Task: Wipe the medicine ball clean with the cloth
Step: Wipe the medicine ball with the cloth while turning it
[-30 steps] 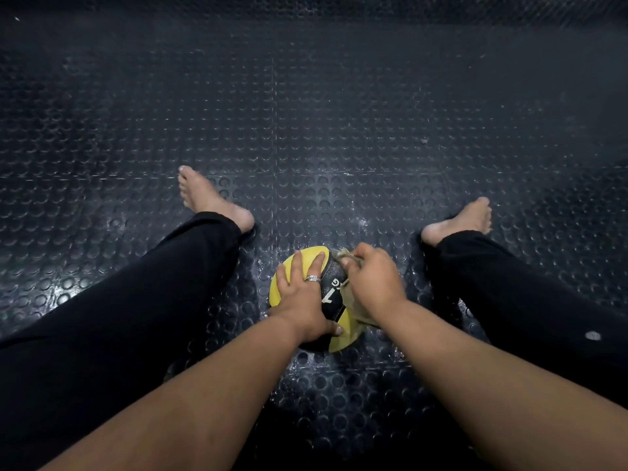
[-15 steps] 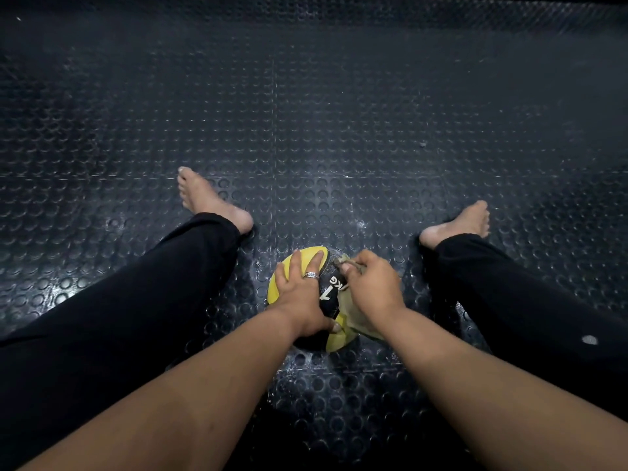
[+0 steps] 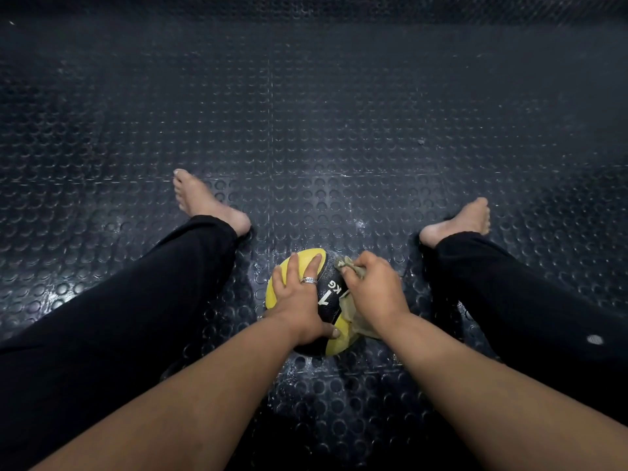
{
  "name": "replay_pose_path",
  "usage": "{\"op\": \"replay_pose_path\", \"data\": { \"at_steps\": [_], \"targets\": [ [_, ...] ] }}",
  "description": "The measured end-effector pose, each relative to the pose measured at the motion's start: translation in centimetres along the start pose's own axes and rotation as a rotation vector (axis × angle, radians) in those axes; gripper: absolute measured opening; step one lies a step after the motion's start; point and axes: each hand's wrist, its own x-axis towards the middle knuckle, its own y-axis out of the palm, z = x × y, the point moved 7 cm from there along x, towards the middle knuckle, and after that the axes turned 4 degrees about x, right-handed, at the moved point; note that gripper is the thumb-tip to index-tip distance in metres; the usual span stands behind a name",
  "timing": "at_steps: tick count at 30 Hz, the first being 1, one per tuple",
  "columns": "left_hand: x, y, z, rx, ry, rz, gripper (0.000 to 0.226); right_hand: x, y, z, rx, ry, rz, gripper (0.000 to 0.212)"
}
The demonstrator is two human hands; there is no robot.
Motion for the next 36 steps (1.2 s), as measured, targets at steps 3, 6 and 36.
{"op": "replay_pose_path", "data": {
  "at_steps": [3,6,36],
  "targets": [
    [0.2,-0.1,0.2,-0.014,-0.002,0.005,0.134,-1.4,0.2,1.1,-0.035,-0.054,0.028,0.011],
    [0.3,-0.2,0.5,-0.021,-0.002,0.007,0.13,-3.1,1.1,1.9,-0.048,-0.149,0.06,0.012],
    [-1.9,0.9,-0.8,-0.042,-0.247,0.053,0.139,-1.2,-1.6,-1.6,-0.122,-0.112,0.04,0.014]
  ]
}}
